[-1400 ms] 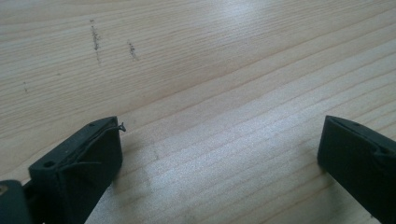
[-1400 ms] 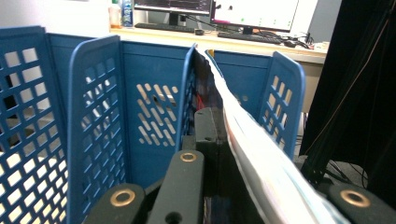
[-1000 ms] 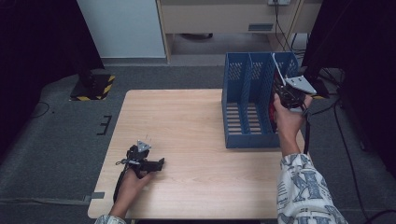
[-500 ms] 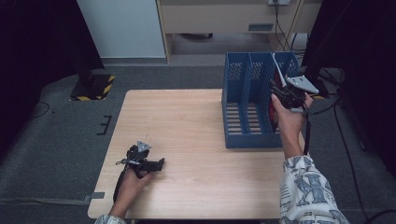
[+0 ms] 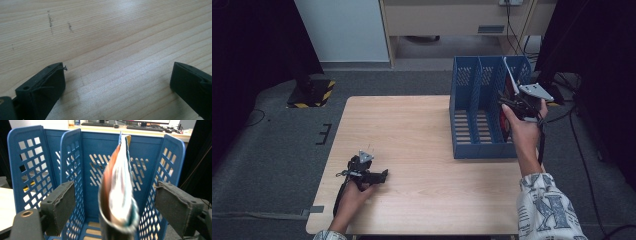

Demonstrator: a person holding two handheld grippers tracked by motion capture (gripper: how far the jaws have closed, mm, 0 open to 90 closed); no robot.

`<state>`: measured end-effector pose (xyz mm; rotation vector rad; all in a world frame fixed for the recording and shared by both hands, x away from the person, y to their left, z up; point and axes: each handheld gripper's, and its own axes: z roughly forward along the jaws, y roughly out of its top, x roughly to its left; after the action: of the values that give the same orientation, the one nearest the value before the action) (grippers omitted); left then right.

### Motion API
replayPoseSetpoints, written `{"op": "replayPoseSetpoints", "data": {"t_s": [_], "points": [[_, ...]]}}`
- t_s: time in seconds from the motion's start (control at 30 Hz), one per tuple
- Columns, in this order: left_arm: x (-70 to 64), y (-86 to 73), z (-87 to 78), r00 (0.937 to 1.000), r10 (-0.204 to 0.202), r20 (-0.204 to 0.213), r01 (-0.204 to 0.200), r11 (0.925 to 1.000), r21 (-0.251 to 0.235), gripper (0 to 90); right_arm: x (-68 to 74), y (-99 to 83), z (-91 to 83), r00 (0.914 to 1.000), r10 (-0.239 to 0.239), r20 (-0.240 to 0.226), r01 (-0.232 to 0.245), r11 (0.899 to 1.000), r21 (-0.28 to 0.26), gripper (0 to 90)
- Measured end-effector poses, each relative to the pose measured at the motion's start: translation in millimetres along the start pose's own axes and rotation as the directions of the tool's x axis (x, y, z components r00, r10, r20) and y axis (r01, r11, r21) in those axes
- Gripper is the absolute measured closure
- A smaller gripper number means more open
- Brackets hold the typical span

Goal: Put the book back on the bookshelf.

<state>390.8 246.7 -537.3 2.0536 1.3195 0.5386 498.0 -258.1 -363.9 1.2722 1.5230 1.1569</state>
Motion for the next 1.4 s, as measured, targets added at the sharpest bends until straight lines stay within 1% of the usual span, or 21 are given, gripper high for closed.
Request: {"op": "replayPoseSetpoints", "data": {"t_s": [0.1, 0.2, 0.27, 0.3, 0.37, 0.57, 0.7, 0.73, 0.77, 0.93, 1.17, 1.23, 1.3, 1.4], "points": [[0.0, 0.0, 0.0, 1.0, 0.0, 0.0, 0.0, 1.0, 0.0, 0.0, 0.0, -1.0, -1.7, 0.9999, -0.004, -0.011, 0.004, 1.0, 0.011, 11.8], [0.0, 0.0, 0.0, 1.0, 0.0, 0.0, 0.0, 1.0, 0.0, 0.0, -0.4, -1.6, -4.5, 0.9998, -0.007, -0.019, 0.007, 1.0, 0.014, 10.3], [0.0, 0.0, 0.0, 1.0, 0.0, 0.0, 0.0, 1.0, 0.0, 0.0, -0.8, -2.2, -6.1, 0.9997, -0.008, -0.024, 0.008, 1.0, 0.021, 10.4], [0.0, 0.0, 0.0, 1.0, 0.0, 0.0, 0.0, 1.0, 0.0, 0.0, -1.2, -2.9, -7.6, 0.9996, -0.018, -0.02, 0.018, 1.0, 0.023, 10.2], [0.0, 0.0, 0.0, 1.0, 0.0, 0.0, 0.0, 1.0, 0.0, 0.0, -1.4, -4.1, -9.4, 0.9994, -0.009, -0.033, 0.01, 1.0, 0.027, 9.6], [0.0, 0.0, 0.0, 1.0, 0.0, 0.0, 0.0, 1.0, 0.0, 0.0, -1.8, -7.7, -15.9, 0.9987, -0.01, -0.05, 0.011, 1.0, 0.02, 8.9], [0.0, 0.0, 0.0, 1.0, 0.0, 0.0, 0.0, 1.0, 0.0, 0.0, -3.8, -10.3, -18.6, 0.9992, -0.01, -0.039, 0.011, 0.999, 0.032, 8.4], [0.0, 0.0, 0.0, 1.0, 0.0, 0.0, 0.0, 1.0, 0.0, 0.0, -4.5, -11.5, -18.8, 0.999, 0.001, -0.044, 0.001, 0.999, 0.035, 7.8], [0.1, 0.0, 0.0, 1.0, 0.002, 0.0, -0.002, 1.0, 0.0, 0.0, -4.8, -11.9, -19.1, 0.999, 0.0, -0.045, 0.002, 0.999, 0.042, 7.6], [0.0, 0.0, 0.0, 1.0, 0.002, 0.0, -0.002, 1.0, 0.0, 0.0, -8.0, -14.6, -23.8, 0.999, 0.004, -0.044, -0.003, 0.999, 0.037, 7.7], [0.0, 0.0, 0.0, 1.0, 0.002, 0.0, -0.002, 1.0, 0.0, 0.0, -6.0, -22.2, -32.8, 0.9978, 0.001, -0.067, 0.001, 0.999, 0.039, 6.5], [0.0, 0.0, 0.0, 1.0, 0.002, -0.001, -0.002, 1.0, 0.0, 0.0, -5.7, -23.8, -35.5, 0.9969, 0.012, -0.078, -0.008, 0.999, 0.039, 5.2], [0.0, 0.0, 0.0, 1.0, 0.002, -0.001, -0.002, 1.0, 0.0, 0.0, -5.0, -26.4, -38.1, 0.9968, 0.001, -0.08, 0.002, 0.999, 0.038, 4.5], [0.0, 0.0, 0.0, 1.0, 0.001, 0.0, -0.001, 1.0, 0.0, 0.0, -4.1, -30.5, -43.2, 0.996, 0.003, -0.09, 0.001, 0.999, 0.043, 4.1]]}}
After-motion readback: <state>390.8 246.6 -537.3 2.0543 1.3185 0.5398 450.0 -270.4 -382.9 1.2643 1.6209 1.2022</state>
